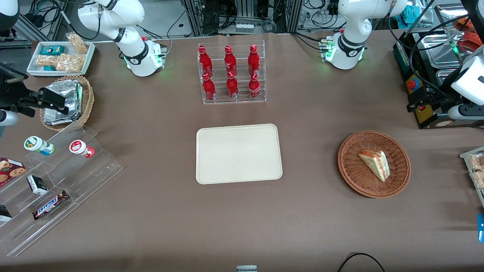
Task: Place sandwich from basket to tray
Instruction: 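Lower the open left gripper over the wrapped sandwich in the basket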
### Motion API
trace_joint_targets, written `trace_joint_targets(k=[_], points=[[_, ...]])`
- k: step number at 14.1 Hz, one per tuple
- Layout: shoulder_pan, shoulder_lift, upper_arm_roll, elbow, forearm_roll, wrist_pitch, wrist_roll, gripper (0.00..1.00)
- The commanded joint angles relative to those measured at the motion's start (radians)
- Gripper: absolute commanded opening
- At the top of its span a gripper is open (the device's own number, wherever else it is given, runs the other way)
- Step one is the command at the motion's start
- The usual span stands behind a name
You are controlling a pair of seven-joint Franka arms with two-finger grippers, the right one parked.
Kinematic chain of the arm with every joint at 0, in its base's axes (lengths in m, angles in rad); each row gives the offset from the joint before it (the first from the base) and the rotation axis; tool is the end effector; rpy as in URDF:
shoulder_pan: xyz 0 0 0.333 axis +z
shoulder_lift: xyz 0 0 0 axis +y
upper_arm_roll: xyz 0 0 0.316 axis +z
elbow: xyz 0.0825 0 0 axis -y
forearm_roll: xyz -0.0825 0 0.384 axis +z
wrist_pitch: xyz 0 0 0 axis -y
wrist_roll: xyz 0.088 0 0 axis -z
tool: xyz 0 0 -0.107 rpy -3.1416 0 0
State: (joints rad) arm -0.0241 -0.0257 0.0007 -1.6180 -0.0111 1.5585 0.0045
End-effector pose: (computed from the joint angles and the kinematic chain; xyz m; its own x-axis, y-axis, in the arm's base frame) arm 0.5442 -0.0139 0.6153 0.9990 -0.0280 -0.0337 -0.0277 -0.9996 0.0113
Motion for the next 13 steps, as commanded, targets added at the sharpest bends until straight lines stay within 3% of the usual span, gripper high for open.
trace_joint_targets(k=[1,13], points=[[-0.011,-0.010,0.002,0.001,0.040,-0.011,-0.020,1.00],[-0.016,-0.003,0.001,-0.022,0.043,-0.005,-0.054,1.00]])
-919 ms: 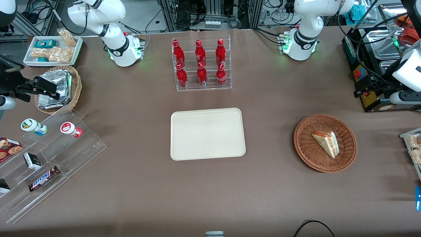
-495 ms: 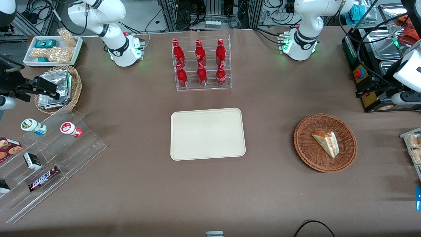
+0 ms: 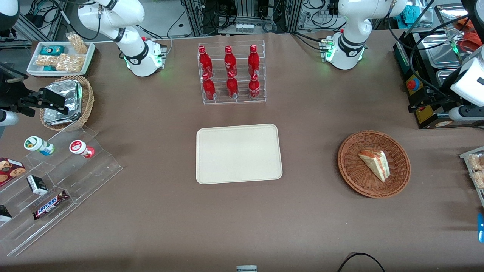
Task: Place sandwich from basket to tray
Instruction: 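Lower the open left gripper over the wrapped sandwich in the basket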
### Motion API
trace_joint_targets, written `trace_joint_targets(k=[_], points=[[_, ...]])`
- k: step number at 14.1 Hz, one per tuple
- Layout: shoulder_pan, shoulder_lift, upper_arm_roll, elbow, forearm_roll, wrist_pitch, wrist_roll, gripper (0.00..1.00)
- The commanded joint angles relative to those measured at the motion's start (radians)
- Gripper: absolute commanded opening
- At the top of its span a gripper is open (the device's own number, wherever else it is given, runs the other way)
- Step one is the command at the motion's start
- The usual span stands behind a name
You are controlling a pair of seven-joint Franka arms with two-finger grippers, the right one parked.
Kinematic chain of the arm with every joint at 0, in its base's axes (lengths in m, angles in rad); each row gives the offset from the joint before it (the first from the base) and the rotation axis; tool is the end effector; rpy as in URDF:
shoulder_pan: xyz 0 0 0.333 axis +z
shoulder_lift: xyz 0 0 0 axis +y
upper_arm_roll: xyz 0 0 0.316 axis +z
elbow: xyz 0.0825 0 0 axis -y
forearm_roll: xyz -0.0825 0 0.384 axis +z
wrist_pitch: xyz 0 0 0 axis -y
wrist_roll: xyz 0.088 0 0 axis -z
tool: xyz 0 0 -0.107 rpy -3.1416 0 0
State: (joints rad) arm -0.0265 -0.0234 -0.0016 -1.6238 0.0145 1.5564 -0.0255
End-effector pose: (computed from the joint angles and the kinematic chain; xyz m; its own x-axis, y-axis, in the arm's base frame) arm 0.5444 -0.0137 0.6112 0.9990 -0.0024 -0.0436 -0.0030 -0.9999 -0.0156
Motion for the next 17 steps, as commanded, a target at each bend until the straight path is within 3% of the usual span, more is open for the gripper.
trace_joint_targets(k=[1,6,11,13,17], points=[[-0.013,-0.006,0.003,-0.025,0.015,-0.001,-0.025,1.00],[-0.013,0.071,0.003,-0.166,0.019,0.160,-0.025,1.00],[-0.009,0.109,0.006,-0.454,0.018,0.589,-0.039,1.00],[-0.006,0.147,0.008,-0.514,0.016,0.726,-0.147,1.00],[-0.004,0.209,0.011,-0.510,0.015,0.757,-0.446,1.00]])
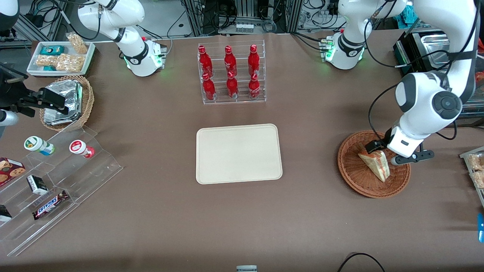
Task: Place sandwich from basket to tray
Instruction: 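Close the left gripper on the sandwich and lift it from the basket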
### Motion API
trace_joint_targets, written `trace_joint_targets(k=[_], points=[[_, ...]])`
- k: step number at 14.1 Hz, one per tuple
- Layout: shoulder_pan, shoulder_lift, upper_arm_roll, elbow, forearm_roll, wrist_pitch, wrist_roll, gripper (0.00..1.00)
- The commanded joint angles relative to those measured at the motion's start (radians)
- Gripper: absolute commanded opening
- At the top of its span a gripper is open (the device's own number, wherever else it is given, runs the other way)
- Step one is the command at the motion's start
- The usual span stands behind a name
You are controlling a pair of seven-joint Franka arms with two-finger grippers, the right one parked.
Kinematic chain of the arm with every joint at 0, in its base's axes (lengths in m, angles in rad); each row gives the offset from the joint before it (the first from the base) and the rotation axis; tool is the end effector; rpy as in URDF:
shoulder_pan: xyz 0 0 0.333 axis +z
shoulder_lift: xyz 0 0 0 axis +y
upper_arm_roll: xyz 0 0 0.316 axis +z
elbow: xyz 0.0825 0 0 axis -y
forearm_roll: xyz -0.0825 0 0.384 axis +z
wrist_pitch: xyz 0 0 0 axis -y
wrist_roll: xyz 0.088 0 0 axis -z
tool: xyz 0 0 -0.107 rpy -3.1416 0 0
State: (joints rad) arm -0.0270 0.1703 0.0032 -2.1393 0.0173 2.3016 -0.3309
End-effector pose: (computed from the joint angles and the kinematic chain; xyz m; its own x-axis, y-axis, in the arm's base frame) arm 0.5613 -0.0130 0.3252 0.9567 0.2912 -0.0033 0.2911 -0.9566 -0.0152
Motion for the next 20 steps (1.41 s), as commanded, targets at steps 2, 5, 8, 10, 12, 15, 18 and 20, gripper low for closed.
trace_joint_targets(k=[2,5,8,10,12,15,18,20], points=[[-0.004,0.050,0.006,0.009,0.006,0.054,-0.291,1.00],[0.019,0.107,0.008,0.012,0.010,0.124,-0.390,1.00],[0.039,0.147,0.008,0.018,0.021,0.142,-0.387,0.99],[0.038,0.153,0.008,0.019,0.021,0.140,-0.387,0.46],[0.036,0.153,0.008,0.018,0.023,0.137,-0.389,0.11],[0.029,0.120,-0.002,0.051,0.024,0.066,-0.387,0.03],[-0.059,0.087,-0.018,0.172,0.029,-0.205,-0.135,0.00],[-0.141,0.123,-0.019,0.258,0.029,-0.278,-0.018,0.01]])
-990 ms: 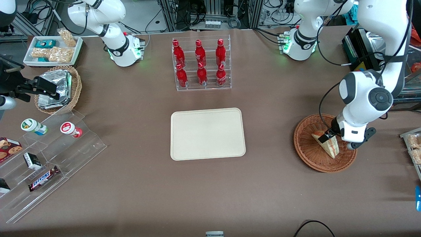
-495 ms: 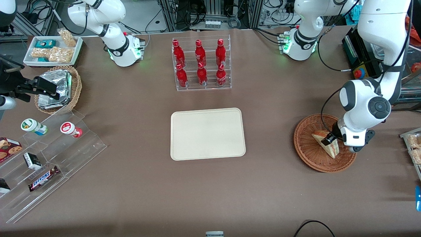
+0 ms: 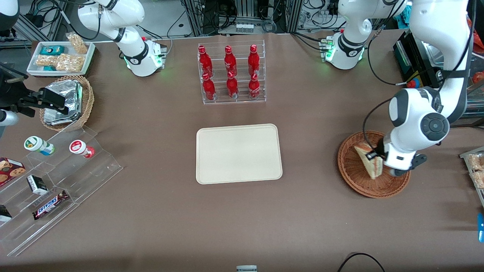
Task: Place sandwich from basket to tray
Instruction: 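Close the left gripper on the sandwich and lift it from the basket, then carry the sandwich with the left gripper over the cream tray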
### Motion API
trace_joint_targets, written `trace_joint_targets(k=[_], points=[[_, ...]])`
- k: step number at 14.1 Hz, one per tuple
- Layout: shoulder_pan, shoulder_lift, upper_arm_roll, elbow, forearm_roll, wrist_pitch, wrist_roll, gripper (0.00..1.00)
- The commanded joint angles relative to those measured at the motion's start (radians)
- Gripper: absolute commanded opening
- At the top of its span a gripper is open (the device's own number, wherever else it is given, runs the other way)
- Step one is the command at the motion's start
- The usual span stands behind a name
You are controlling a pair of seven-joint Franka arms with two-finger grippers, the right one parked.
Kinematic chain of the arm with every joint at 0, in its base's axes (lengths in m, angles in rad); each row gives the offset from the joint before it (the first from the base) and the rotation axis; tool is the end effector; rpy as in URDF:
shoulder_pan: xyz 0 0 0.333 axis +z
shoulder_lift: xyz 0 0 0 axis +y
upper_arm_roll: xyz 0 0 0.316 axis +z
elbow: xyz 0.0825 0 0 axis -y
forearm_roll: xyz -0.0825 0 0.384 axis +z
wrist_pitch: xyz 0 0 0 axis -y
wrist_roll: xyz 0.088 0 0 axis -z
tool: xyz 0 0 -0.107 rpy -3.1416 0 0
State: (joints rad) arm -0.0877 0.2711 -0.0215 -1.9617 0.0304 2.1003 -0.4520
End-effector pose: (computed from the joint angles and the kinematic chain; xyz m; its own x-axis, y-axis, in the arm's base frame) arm 0.5875 -0.0625 0.3268 0.9401 0.3223 -0.1109 0.3156 -0.9460 -0.0741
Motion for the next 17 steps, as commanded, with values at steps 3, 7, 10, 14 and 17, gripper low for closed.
trace_joint_targets(k=[3,7,10,14,17], points=[[-0.234,0.094,0.003,0.154,-0.056,-0.066,0.081,0.00],[-0.418,0.235,0.002,0.312,-0.102,-0.016,-0.156,0.00],[-0.550,0.309,0.002,0.354,-0.098,0.098,-0.342,0.00],[-0.661,0.391,0.002,0.467,-0.096,0.106,-0.500,0.00],[-0.707,0.438,0.002,0.504,-0.095,0.141,-0.540,0.00]])
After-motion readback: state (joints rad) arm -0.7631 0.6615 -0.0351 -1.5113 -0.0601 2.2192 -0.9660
